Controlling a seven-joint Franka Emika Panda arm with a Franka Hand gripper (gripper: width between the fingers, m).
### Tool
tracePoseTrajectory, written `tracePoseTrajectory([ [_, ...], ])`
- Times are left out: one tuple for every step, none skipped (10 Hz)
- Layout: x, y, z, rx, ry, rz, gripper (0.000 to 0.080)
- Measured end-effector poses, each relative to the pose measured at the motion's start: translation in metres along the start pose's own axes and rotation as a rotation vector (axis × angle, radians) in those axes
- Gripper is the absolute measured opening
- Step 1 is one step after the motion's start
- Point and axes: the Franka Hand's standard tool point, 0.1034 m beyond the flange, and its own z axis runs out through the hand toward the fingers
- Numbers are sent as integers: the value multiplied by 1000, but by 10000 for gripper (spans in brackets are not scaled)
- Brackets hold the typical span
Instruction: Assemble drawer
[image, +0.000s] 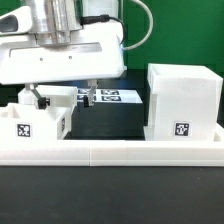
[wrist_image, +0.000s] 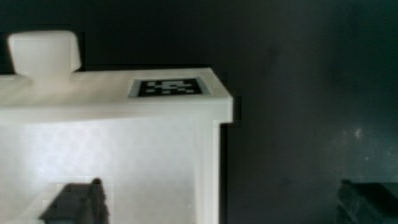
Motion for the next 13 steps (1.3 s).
tracePoseTrajectory([
  [0, 0, 0, 0, 0, 0, 649],
  [-2, 2, 3, -4, 0, -31, 649],
  [-3, 5, 11, -16, 12, -37, 649],
  [-6, 6, 21, -26, 14, -40, 649],
  [-9, 4, 29, -32, 14, -44, 649],
  [-9, 6, 34, -37, 18, -45, 649],
  [-10, 8, 38, -42, 24, -44, 649],
  [-10, 7, 40, -47, 31, -47, 649],
  [-12, 5, 41, -50, 34, -51, 649],
  [-13, 5, 42, -51, 34, -52, 649],
  [-13, 6, 42, -51, 34, -51, 518],
  [-13, 6, 42, -51, 34, -51, 518],
  [-13, 6, 42, -51, 34, -52, 380],
])
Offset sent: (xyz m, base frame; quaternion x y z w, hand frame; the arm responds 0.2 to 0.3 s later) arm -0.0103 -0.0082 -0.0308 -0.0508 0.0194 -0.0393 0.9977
